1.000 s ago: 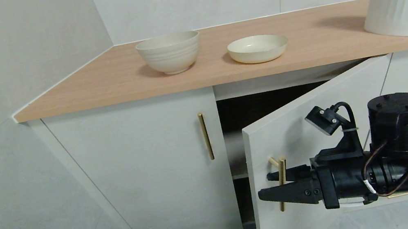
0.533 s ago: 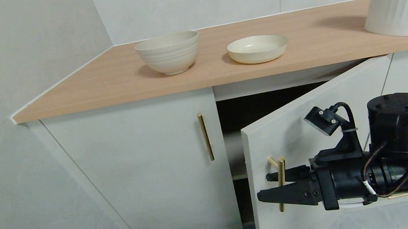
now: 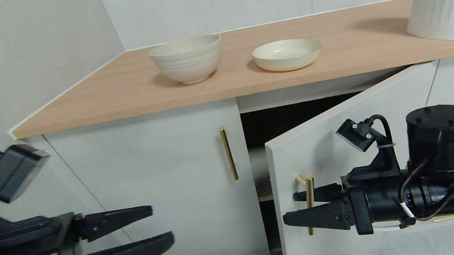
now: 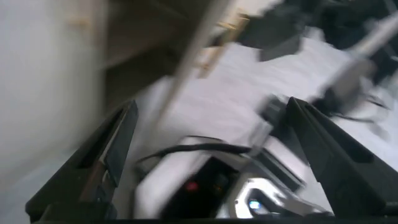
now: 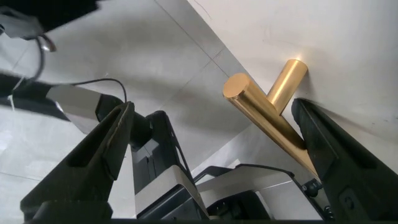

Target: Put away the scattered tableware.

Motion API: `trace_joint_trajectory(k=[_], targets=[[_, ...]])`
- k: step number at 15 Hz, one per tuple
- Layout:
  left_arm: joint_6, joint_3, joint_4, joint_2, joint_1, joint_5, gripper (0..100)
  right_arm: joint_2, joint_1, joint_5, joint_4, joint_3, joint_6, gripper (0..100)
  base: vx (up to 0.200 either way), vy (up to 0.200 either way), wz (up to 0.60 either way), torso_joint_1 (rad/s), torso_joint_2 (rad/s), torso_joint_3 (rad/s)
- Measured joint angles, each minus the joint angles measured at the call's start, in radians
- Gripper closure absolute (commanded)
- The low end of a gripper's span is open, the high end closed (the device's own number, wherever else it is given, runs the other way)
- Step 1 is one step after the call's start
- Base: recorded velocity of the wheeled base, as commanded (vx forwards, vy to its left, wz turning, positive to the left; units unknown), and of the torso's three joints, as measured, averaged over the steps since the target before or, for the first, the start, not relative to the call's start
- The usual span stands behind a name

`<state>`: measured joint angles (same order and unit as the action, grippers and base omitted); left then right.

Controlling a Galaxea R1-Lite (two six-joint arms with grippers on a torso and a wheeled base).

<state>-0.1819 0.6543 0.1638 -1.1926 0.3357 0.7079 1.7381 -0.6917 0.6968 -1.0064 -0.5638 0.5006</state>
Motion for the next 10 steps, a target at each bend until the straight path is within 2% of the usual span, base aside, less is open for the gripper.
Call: trace_joint_trajectory(k=[1,2,4,7,10], targets=[[-0.018,-0.017,0.041,-0.047,0.039,0.004,0,0.004,0.0,0.001,-0.003,0.0,0.0,0,0.0,0.0,0.0,0.0,0.0,0.0],[-0.029,-0.043,0.08,-0.083,0.066,0.006,100,0.01,0.0,0.001,-0.007,0.0,-0.001,0,0.0,0.0,0.0,0.0,0.0,0.0],[-0.035,-0.084,0.152,-0.133,0.092,0.006,100,0.02,0.0,0.001,-0.019,-0.001,-0.001,0,0.0,0.0,0.0,0.0,0.0,0.0],[-0.066,-0.089,0.252,-0.215,0.101,0.005,100,0.031,0.0,0.001,-0.038,0.001,0.005,0,0.0,0.0,0.0,0.0,0.0,0.0],[-0.097,-0.079,0.446,-0.343,0.102,-0.015,100,0.058,0.0,0.001,-0.074,-0.002,0.006,0,0.0,0.0,0.0,0.0,0.0,0.0]])
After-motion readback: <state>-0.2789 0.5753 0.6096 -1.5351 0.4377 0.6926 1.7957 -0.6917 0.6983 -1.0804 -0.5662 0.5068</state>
